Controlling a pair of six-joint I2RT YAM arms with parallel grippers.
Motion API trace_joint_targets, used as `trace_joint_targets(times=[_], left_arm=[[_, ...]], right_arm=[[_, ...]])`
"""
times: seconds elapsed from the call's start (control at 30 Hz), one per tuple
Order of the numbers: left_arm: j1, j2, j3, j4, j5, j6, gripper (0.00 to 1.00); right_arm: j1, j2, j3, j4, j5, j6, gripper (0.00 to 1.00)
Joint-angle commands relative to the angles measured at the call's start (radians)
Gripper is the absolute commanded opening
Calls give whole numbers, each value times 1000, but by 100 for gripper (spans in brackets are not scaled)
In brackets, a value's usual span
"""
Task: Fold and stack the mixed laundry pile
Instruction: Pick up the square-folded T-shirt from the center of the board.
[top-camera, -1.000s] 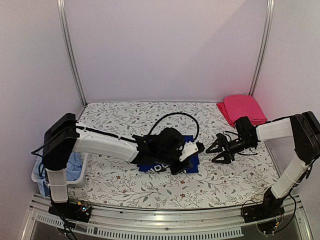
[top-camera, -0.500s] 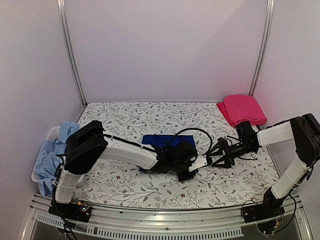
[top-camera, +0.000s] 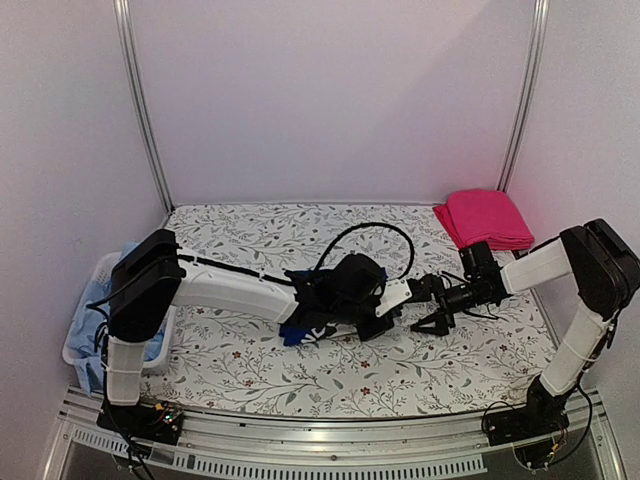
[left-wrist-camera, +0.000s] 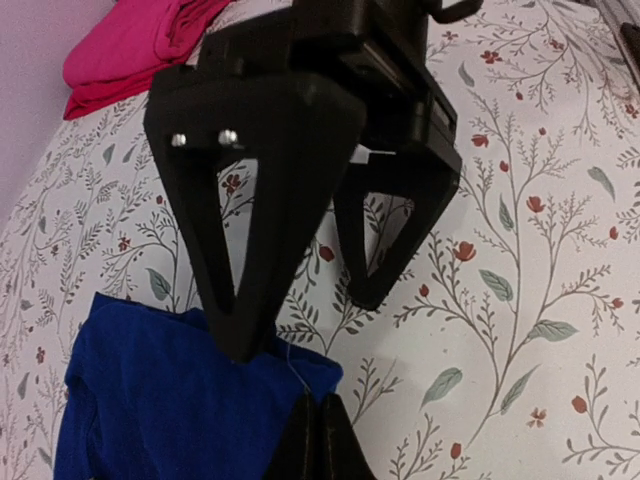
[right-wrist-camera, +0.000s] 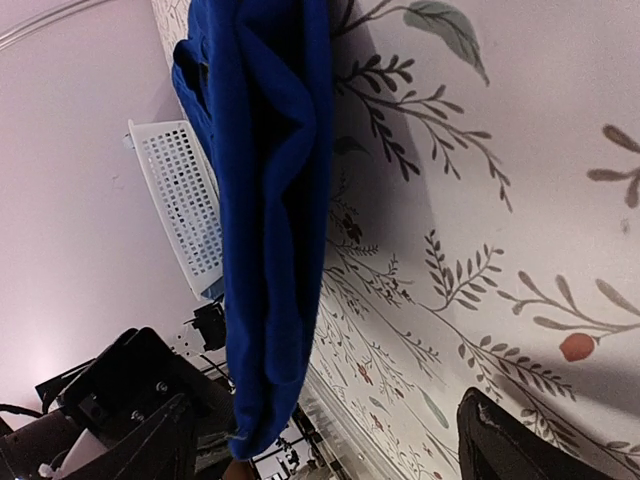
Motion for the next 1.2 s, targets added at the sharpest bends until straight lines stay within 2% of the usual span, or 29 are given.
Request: trace_joint_targets(times=[0.0, 0.2, 0.33, 0.5, 0.67, 0.8, 0.87, 0.9, 1.0, 1.1, 1.13, 1.17], left_arm=[[17, -49, -6, 49, 29, -22, 0], [16, -49, -5, 48, 35, -23, 0], [18, -47, 0, 49, 33, -17, 0], [21, -52, -2, 58, 39, -14, 0], [27, -51, -3, 56, 41, -8, 0], [34, -49, 4, 53, 30, -16, 0], [40, -55, 10, 40, 8, -46, 10], [44, -62, 11, 28, -8, -68, 19], [66, -102, -12, -3, -61, -142, 53], [99, -170, -70, -11, -74, -209, 76], [112, -195, -92, -14, -72, -228, 95], [122, -217, -111, -17, -75, -240, 99]], right_arm=[[68, 54, 55, 156, -15, 131, 89], [102, 118, 112, 258, 33, 271, 83], [120, 152, 146, 281, 80, 342, 69], [149, 232, 204, 299, 84, 360, 61], [155, 297, 241, 308, 80, 360, 43], [155, 317, 293, 246, 90, 330, 13], [154, 326, 379, 79, 122, 224, 3], [154, 331, 441, -25, 146, 164, 0], [153, 355, 621, -328, 265, -93, 0], [140, 381, 756, -546, 380, -283, 0], [134, 386, 793, -590, 426, -323, 0], [129, 393, 827, -630, 473, -373, 0]])
